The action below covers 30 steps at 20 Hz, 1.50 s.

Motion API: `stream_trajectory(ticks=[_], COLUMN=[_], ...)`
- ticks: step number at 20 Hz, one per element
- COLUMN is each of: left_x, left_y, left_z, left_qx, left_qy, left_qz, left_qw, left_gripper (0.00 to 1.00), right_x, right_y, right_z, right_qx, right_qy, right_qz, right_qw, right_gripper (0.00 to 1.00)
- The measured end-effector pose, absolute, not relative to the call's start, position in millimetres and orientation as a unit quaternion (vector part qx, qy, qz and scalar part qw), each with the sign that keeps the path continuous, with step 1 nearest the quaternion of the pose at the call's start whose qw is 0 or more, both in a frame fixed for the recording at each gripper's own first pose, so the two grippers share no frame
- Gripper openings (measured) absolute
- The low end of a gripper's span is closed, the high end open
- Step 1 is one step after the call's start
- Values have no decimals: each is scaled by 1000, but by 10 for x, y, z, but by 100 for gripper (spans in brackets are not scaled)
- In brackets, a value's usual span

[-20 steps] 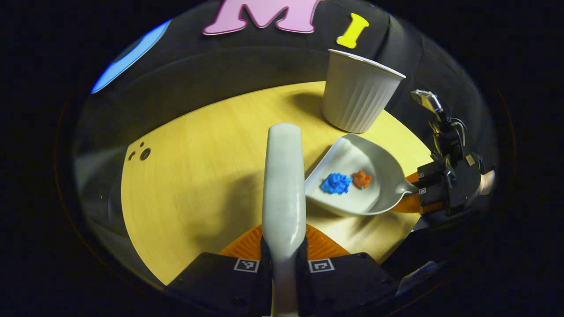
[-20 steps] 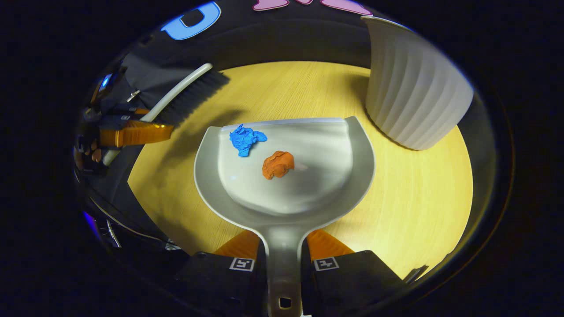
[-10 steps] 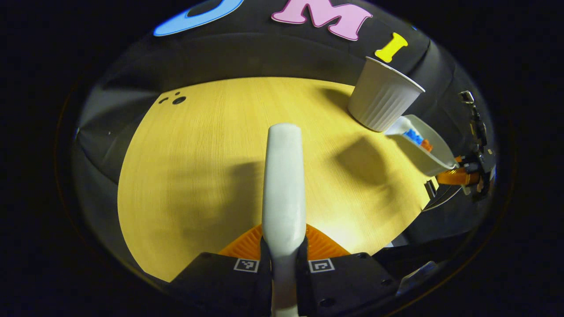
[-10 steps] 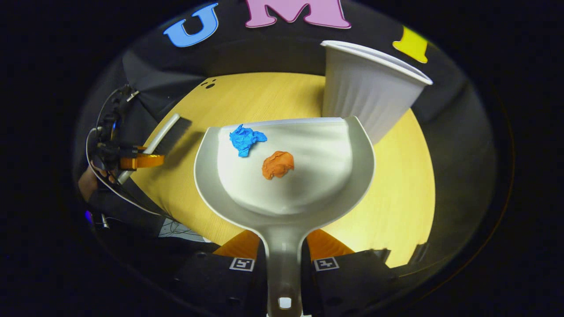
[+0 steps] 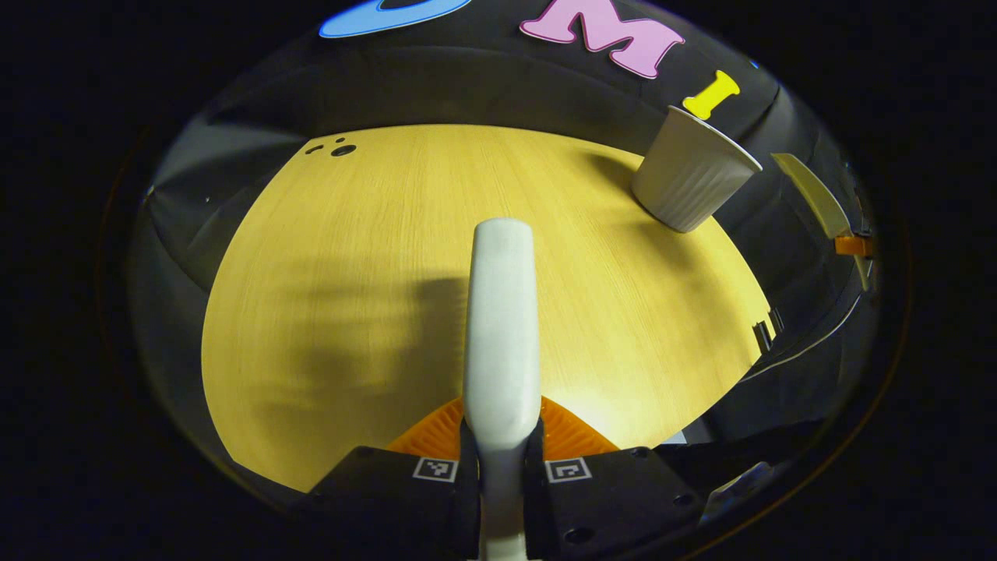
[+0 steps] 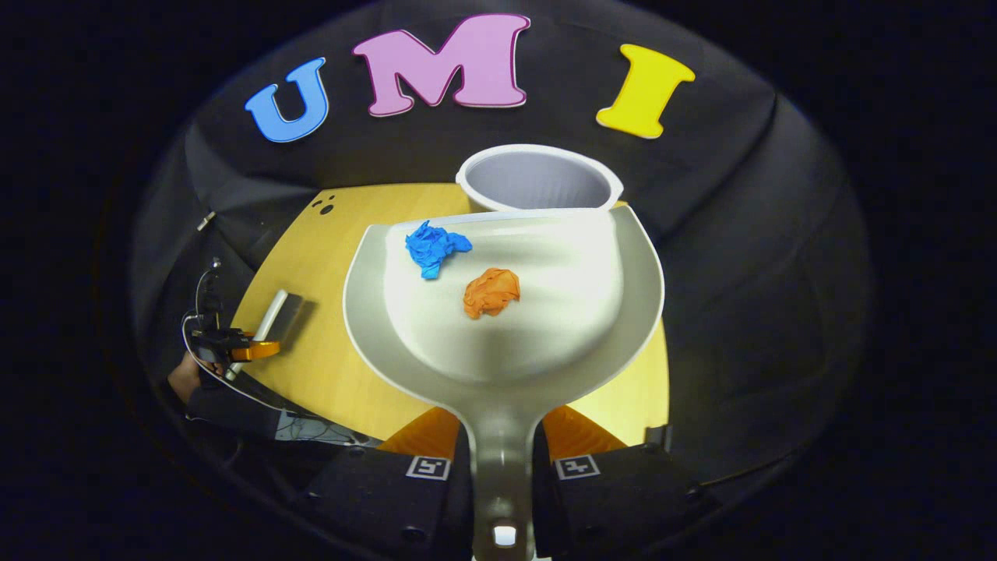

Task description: Pick up the small broom and dustpan from the desktop, sweep the trash into the dustpan with the broom, and then empty the trash into the garbage bin.

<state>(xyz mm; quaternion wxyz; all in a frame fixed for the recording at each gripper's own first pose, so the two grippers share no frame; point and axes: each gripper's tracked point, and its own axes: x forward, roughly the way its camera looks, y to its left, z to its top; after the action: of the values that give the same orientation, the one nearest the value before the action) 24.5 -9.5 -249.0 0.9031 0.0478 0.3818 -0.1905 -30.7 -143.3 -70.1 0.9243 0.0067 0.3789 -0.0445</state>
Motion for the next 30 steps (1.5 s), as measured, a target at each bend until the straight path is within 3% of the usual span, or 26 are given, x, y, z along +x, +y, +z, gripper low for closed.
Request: stream_trajectory(ticks=[1, 2, 6, 8, 10, 12, 17, 20, 22, 23, 24, 25, 28, 30], left_x=[271, 277, 369, 457, 563, 662, 805, 806, 777, 762, 755, 756, 750, 737], left_y=[-61, -25, 125, 217, 298, 383, 459, 422, 401, 413, 440, 479, 606, 663], left_z=[-2470, -2454, -2336, -2259, -2146, -2035, -1903, -1898, -1926, -1927, -1950, -1956, -1968, -1984], left_qx=[46, 42, 35, 36, 42, 56, 49, 28, 20, 18, 14, 11, 9, 6], left_qy=[381, 380, 373, 371, 363, 355, 348, 345, 348, 350, 352, 355, 357, 360], left_qz=[-189, -187, -181, -174, -172, -169, -166, -162, -165, -167, -166, -162, -147, -139], left_qw=[904, 905, 909, 912, 915, 918, 921, 924, 923, 922, 921, 921, 923, 923], left_gripper=[29, 27, 24, 27, 24, 27, 24, 27, 29, 24, 27, 29, 24, 29], right_x=[-282, -231, 131, 392, 651, 841, 1342, 1492, 1563, 1601, 1609, 1622, 1630, 1646], right_y=[-1511, -1611, -2030, -2126, -2204, -2286, -2464, -2610, -2714, -2733, -2730, -2742, -2787, -2829], right_z=[-603, -507, -362, -358, -378, -376, -437, -574, -599, -609, -602, -601, -463, -369], right_qx=[1, 0, -26, -22, -8, -18, -16, -59, -89, -97, -108, -125, -215, -281], right_qy=[374, 369, 348, 341, 337, 331, 323, 330, 327, 326, 325, 325, 314, 308], right_qz=[-54, -62, -121, -136, -146, -158, -197, -218, -238, -243, -245, -246, -257, -259], right_qw=[926, 927, 929, 930, 930, 930, 926, 916, 910, 909, 907, 905, 888, 871], right_gripper=[38, 30, 34, 30, 34, 30, 34, 30, 34, 34, 30, 34, 34, 34])
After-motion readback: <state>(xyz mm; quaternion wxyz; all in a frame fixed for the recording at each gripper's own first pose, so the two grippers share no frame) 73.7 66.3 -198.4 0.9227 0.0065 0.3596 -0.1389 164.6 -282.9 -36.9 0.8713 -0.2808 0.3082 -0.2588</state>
